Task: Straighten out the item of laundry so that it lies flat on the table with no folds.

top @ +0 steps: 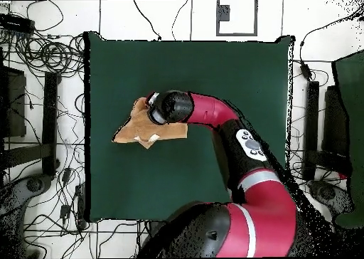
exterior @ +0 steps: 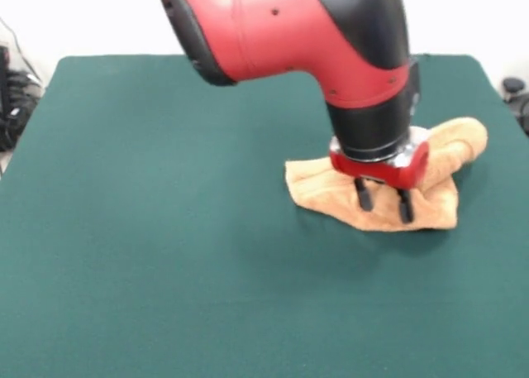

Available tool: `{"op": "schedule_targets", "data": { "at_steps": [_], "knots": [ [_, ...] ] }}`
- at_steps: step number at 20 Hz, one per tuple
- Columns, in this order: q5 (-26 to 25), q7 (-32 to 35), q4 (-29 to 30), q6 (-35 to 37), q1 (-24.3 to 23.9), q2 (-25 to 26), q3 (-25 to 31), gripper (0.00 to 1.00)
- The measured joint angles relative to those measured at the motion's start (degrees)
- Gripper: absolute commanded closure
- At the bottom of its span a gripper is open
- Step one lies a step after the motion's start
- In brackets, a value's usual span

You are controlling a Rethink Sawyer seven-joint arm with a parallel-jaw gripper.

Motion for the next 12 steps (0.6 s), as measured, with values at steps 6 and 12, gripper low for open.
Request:
{"op": "schedule_targets", "data": {
  "at_steps": [6,12],
  "knots": [
    [9.21,0.0,1.78,2.33,-6.68,1.84,1.37,0.0],
    [16.03,0.0,4.46,5.78,-14.68,5.06,3.72,0.0]
  ]
}}
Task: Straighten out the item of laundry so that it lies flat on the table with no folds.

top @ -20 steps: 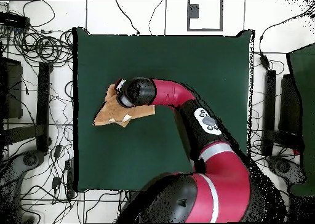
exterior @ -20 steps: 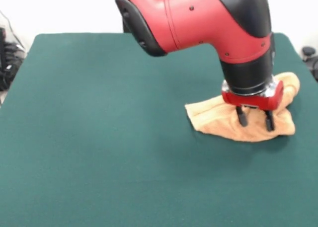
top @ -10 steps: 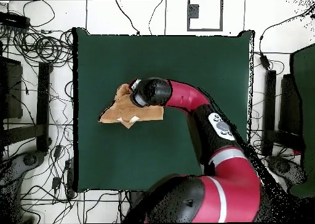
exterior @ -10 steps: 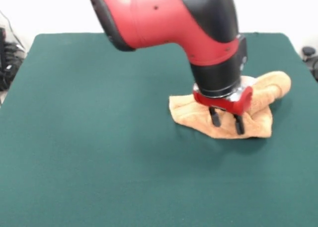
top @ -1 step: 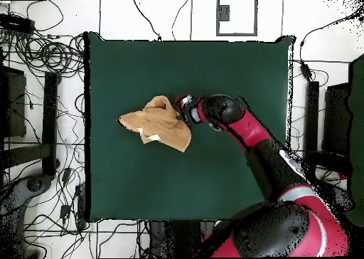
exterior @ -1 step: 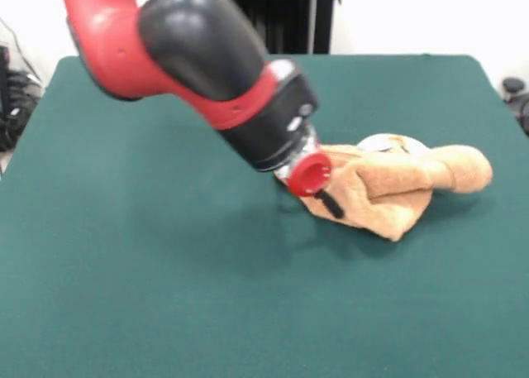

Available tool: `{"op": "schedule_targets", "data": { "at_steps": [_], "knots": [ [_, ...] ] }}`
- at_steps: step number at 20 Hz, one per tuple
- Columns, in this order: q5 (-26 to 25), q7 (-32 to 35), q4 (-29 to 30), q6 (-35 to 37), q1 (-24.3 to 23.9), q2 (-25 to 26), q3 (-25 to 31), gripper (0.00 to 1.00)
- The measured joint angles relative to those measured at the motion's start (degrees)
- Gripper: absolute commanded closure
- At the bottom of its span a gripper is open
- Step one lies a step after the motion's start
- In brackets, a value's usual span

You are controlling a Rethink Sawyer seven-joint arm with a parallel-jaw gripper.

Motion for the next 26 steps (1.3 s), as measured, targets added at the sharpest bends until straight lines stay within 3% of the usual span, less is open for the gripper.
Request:
{"op": "schedule_targets", "data": {
  "at_steps": [4,17,26],
  "knots": [
    [2.05,0.0,1.6,0.73,-2.07,0.87,0.4,0.0],
    [3.88,0.0,6.79,0.69,-2.28,1.96,2.14,0.0],
    [7.48,0.0,13.48,0.67,-0.01,2.15,3.31,0.0]
  ]
}}
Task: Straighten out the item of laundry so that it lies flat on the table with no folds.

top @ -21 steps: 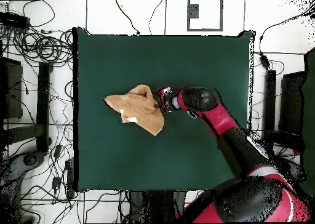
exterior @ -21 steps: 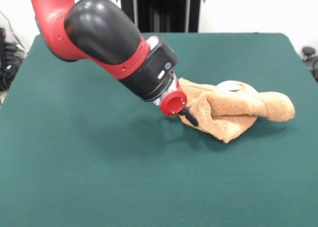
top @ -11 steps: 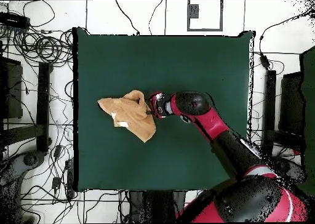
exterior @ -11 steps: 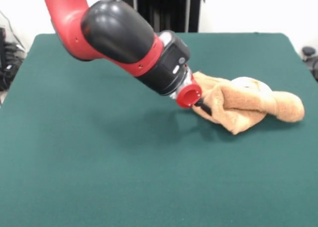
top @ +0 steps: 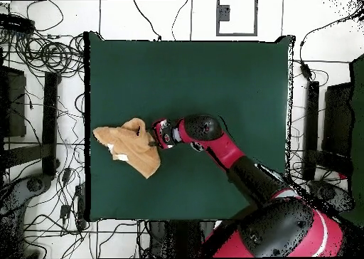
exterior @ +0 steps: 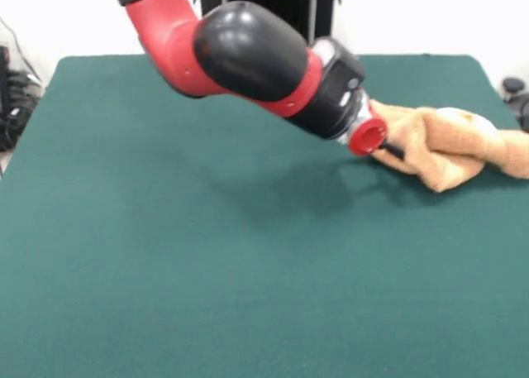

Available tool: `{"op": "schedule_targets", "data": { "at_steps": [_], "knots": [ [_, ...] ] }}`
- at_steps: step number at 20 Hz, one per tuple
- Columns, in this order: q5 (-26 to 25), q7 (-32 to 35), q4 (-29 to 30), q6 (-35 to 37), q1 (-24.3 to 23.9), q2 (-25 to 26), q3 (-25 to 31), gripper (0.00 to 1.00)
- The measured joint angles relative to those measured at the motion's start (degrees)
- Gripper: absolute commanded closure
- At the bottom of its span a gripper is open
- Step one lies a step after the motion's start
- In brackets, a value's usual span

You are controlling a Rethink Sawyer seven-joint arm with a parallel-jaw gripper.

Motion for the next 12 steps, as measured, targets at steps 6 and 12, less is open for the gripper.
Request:
{"op": "schedule_targets", "data": {
  "at_steps": [6,12],
  "knots": [
    [-0.41,0.0,2.89,-0.04,5.26,-3.15,-2.28,0.0],
    [-11.2,0.0,0.93,-2.71,17.14,-8.47,-14.18,0.0]
  ]
}}
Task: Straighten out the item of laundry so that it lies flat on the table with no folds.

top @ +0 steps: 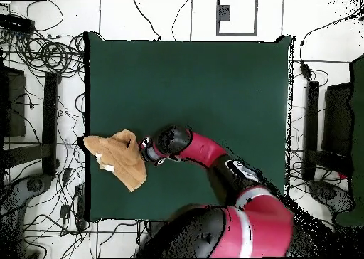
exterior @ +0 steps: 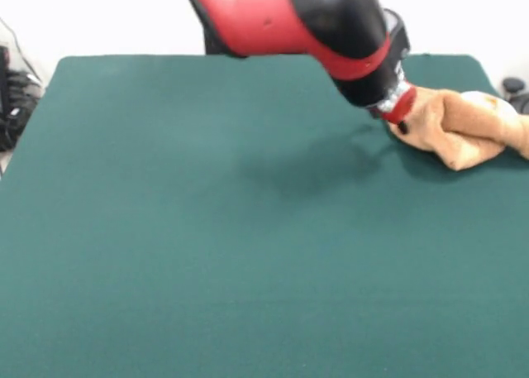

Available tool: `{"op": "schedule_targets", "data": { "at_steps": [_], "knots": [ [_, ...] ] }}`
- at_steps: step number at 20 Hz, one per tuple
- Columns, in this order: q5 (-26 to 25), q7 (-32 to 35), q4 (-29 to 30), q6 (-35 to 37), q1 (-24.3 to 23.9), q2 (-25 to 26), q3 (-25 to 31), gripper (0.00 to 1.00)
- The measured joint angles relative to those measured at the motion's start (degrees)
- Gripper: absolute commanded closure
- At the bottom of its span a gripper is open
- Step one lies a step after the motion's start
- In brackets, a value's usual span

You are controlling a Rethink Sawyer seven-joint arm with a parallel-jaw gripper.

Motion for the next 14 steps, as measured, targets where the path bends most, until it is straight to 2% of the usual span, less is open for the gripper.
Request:
{"op": "schedule_targets", "data": {
  "at_steps": [4,8,12,14],
  "knots": [
    [-10.26,0.0,-3.01,-4.6,10.29,-2.88,-11.41,0.0],
    [-15.88,0.0,-5.65,-8.56,18.55,-4.84,-20.8,0.0],
    [-16.77,0.0,-8.57,-11.05,21.49,-5.25,-25.55,0.0],
    [-16.07,0.0,-9.87,-11.77,20.23,-5.08,-25.39,0.0]
  ]
}}
